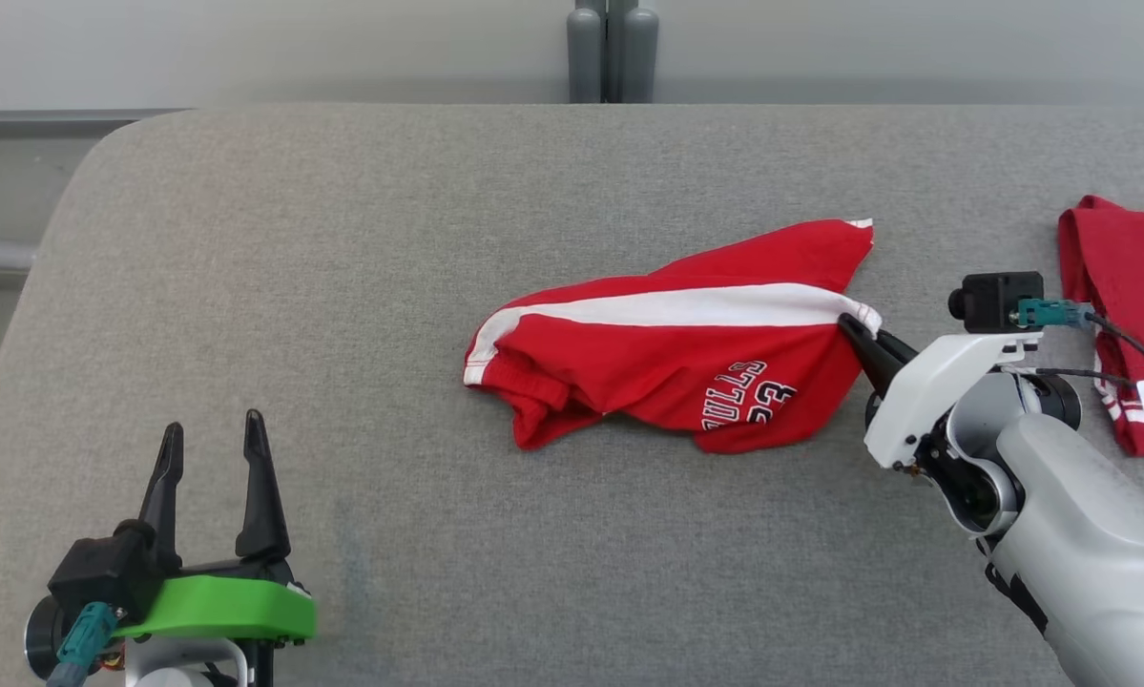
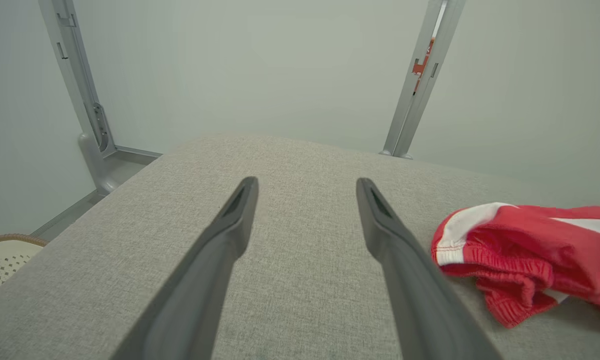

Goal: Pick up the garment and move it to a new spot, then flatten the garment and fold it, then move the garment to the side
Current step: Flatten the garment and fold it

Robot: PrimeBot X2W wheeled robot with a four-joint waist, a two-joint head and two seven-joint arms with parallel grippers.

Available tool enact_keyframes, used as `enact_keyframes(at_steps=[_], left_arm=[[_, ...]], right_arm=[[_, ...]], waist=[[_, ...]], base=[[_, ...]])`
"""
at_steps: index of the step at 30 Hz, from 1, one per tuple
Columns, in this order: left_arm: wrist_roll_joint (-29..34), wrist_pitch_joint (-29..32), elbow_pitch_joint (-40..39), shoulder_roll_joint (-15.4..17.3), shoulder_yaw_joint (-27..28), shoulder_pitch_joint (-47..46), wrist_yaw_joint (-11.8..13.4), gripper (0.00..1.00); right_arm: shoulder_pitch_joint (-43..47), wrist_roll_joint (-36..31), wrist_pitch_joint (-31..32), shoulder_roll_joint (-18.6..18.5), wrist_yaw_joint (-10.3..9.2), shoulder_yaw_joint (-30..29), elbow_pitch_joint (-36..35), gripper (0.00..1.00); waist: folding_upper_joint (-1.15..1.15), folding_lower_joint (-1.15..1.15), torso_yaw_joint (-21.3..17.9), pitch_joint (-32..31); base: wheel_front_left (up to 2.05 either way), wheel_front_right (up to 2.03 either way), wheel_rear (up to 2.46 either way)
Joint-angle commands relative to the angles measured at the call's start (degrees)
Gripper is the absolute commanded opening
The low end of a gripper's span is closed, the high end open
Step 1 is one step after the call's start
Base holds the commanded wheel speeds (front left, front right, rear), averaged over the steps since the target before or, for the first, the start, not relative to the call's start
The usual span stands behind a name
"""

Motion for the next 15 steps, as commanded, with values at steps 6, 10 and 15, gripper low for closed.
enact_keyframes(at_steps=[6, 10, 15], left_arm=[[0.59, -0.14, 0.7, 0.56, 0.14, 0.64, -0.21, 1.0], [0.28, -0.01, 0.96, 0.66, -0.09, 0.52, -0.32, 1.0], [-0.12, 0.16, 1.32, 0.91, -0.25, 0.29, -0.26, 1.0]], right_arm=[[3.03, 1.19, 1.01, -5.54, 0.0, 1.93, -4.61, 0.0], [4.63, 2.32, 2.52, -8.39, 0.01, 2.31, -6.14, 0.0], [6.31, 2.55, 3.53, -9.03, 0.01, 3.09, -5.67, 0.13]], waist=[[0.0, 0.0, -4.55, -2.27], [0.0, 0.0, -5.55, -2.34], [0.0, 0.0, -6.15, -2.34]], base=[[0.0, 0.0, 0.0], [0.0, 0.0, 0.0], [0.0, 0.0, 0.0]])
